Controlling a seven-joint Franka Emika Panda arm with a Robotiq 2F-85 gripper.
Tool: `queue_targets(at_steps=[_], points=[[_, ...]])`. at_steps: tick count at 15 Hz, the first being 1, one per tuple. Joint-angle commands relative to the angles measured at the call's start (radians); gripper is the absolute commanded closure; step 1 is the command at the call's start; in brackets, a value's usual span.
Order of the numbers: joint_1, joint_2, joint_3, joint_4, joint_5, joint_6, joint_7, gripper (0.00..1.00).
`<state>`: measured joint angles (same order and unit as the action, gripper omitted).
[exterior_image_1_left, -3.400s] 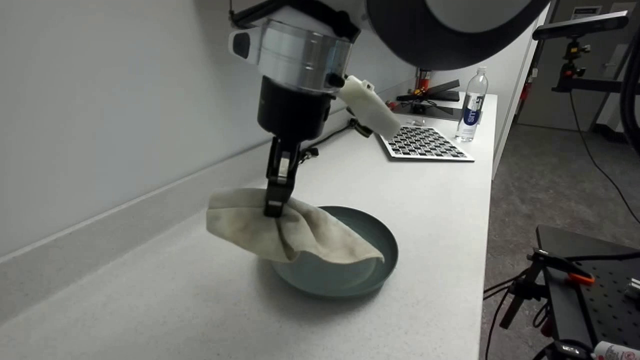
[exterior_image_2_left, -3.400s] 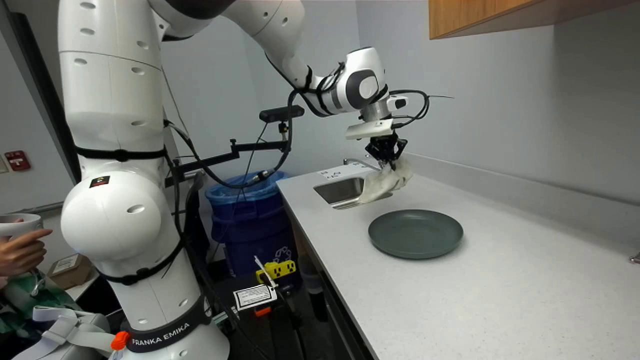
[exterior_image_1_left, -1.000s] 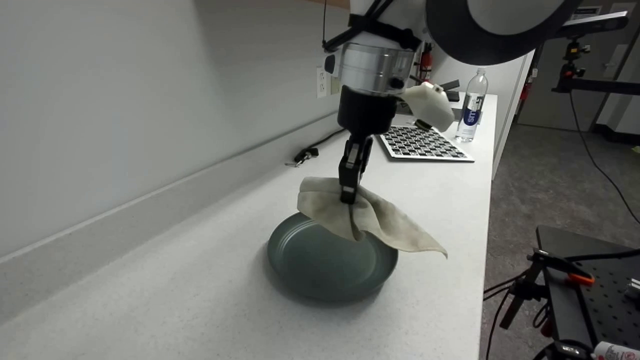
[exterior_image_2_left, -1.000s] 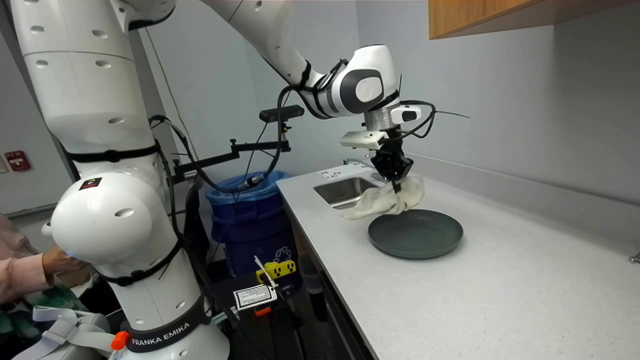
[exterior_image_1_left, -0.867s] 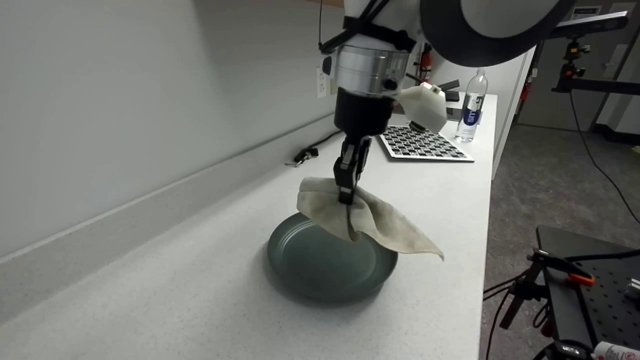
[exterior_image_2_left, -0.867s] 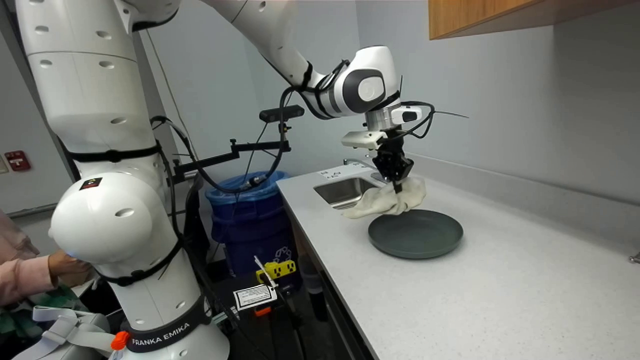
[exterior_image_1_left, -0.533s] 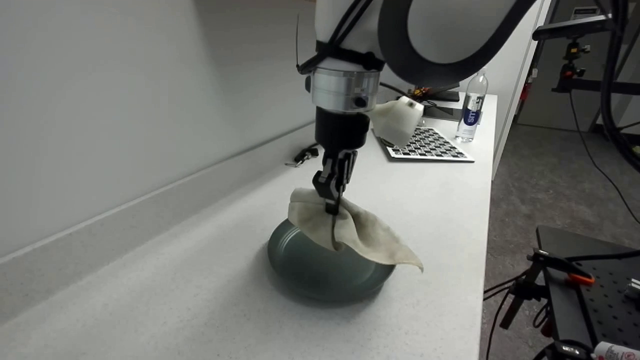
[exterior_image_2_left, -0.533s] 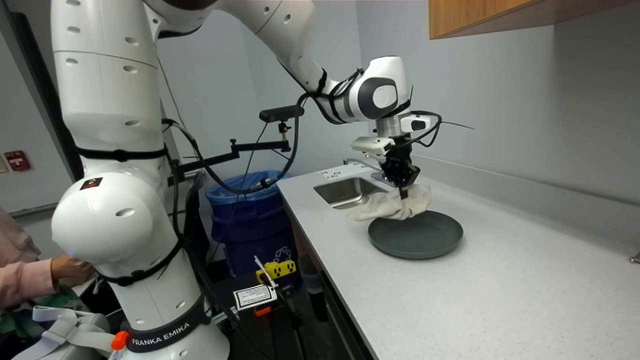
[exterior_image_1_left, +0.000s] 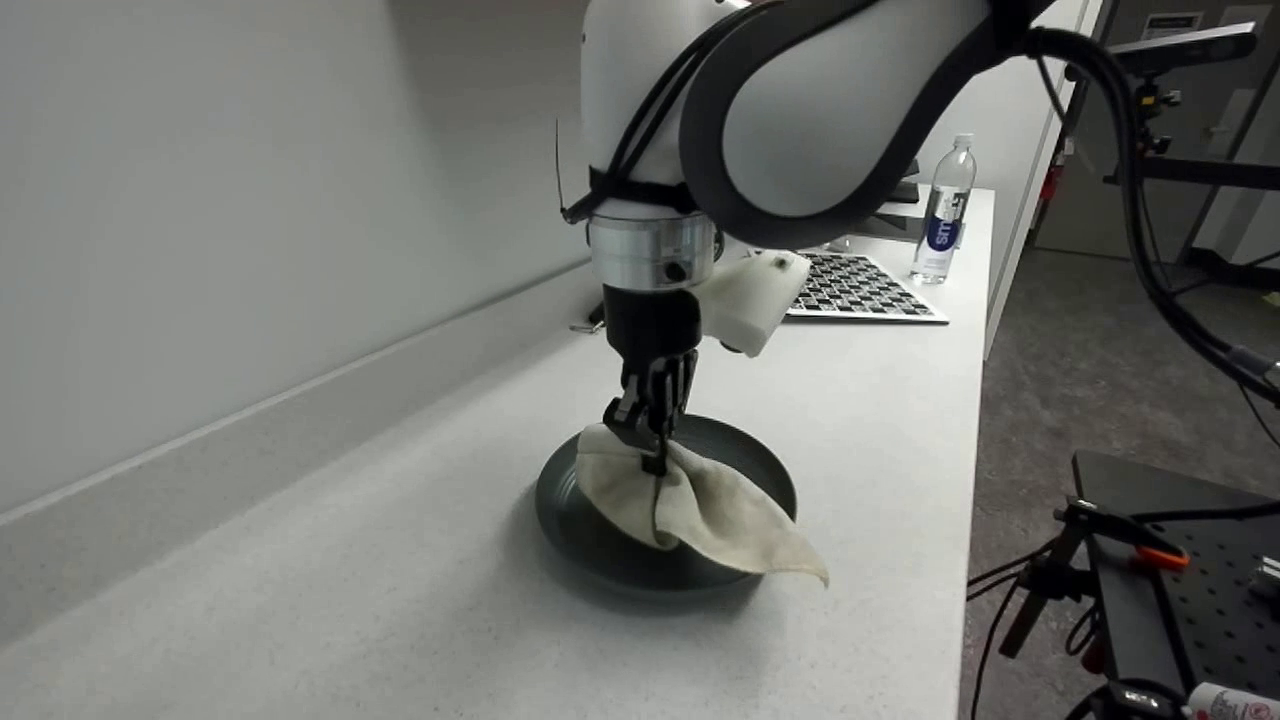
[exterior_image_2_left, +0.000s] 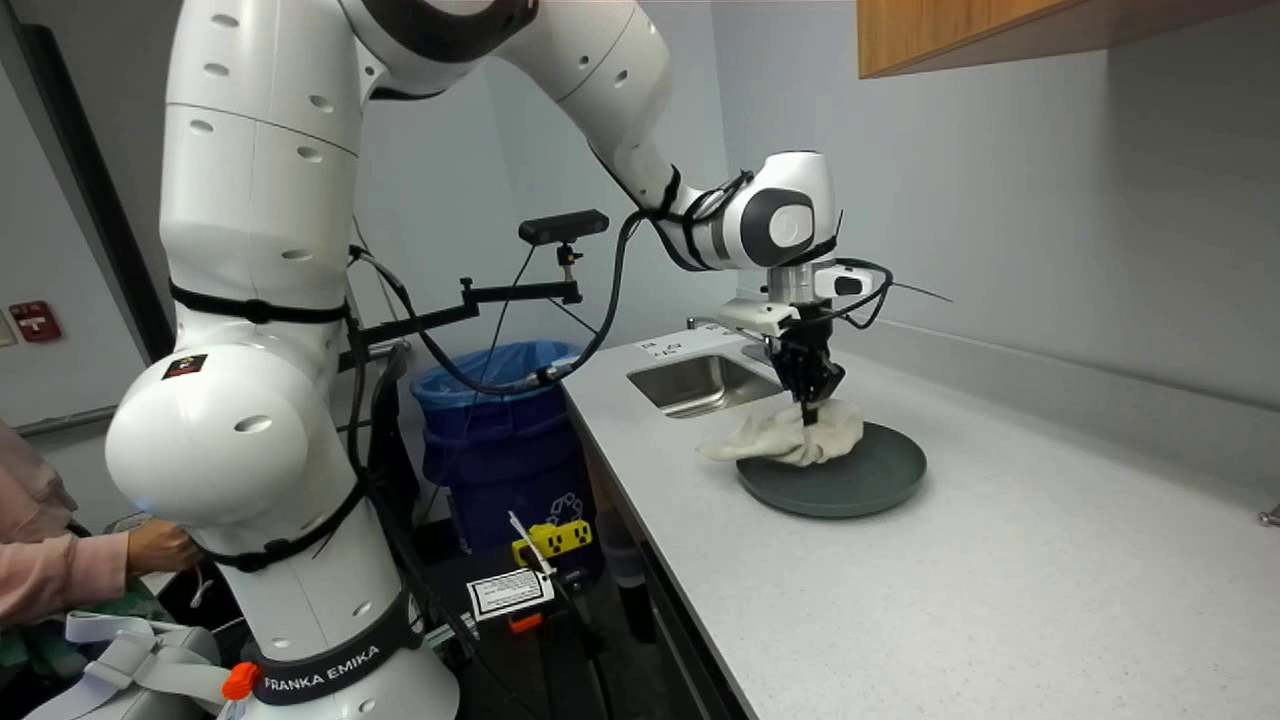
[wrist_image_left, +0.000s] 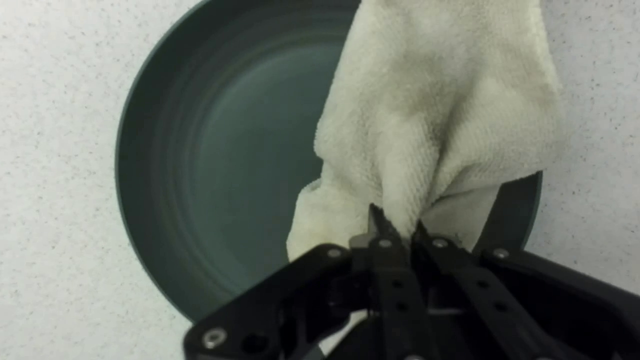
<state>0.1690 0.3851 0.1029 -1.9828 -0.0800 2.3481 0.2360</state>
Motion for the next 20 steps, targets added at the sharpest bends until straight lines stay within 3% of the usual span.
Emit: queue_targets(at_steps=[1,12,20], points=[[0.044,0.082,-0.032,0.075,-0.021,-0.035,0.083,0.98],[0.119,0.174,-0.032,0.238,-0.014,-0.037,0.106,0.98],[0.114,0.122,-0.115,0.106,-0.040,-0.015,0.191,0.98]])
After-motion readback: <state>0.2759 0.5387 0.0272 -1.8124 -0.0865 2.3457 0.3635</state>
